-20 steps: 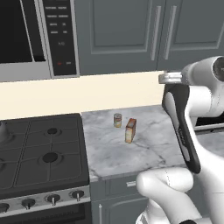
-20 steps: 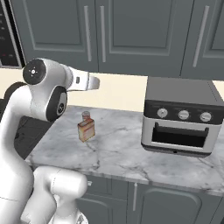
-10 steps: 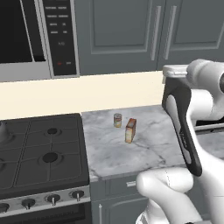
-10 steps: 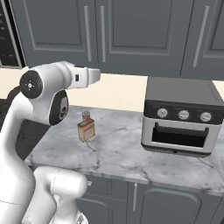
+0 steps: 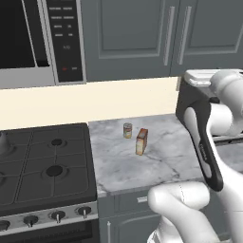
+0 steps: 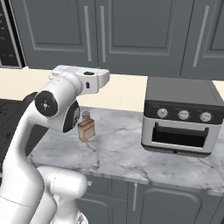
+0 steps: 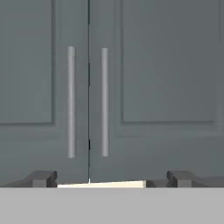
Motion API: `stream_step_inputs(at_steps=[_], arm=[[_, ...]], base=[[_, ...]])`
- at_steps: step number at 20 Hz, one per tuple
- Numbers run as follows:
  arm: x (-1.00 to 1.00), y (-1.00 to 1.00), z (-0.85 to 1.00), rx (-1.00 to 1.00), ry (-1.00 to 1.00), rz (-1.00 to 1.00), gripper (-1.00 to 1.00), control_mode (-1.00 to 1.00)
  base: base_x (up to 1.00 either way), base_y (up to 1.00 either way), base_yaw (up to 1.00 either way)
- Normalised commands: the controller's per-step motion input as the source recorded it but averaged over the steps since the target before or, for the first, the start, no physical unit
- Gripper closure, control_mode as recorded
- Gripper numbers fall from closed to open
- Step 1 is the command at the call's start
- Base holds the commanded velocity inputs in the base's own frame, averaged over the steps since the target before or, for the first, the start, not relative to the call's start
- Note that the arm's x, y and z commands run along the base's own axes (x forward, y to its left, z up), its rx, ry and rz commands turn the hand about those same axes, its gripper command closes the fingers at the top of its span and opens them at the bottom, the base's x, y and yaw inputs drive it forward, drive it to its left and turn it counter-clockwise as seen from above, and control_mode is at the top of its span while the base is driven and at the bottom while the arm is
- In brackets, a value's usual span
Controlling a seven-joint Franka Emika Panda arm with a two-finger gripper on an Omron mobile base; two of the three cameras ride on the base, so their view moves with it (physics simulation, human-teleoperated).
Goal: Pick the pan from the cabinet and place it on the stove. Then turn on the stove burner for the pan.
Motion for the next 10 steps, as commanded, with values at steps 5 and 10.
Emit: stream_step_inputs(at_steps=[5,10], arm=[[0.20,-0.04,0.11,0.00,-0.08,0.03,-1.00,-1.00],[0.27,0.00,0.23,0.00,-0.02,0.01,-1.00,-1.00]], base=[[0.00,0.00,0.00],[0.00,0.00,0.00]])
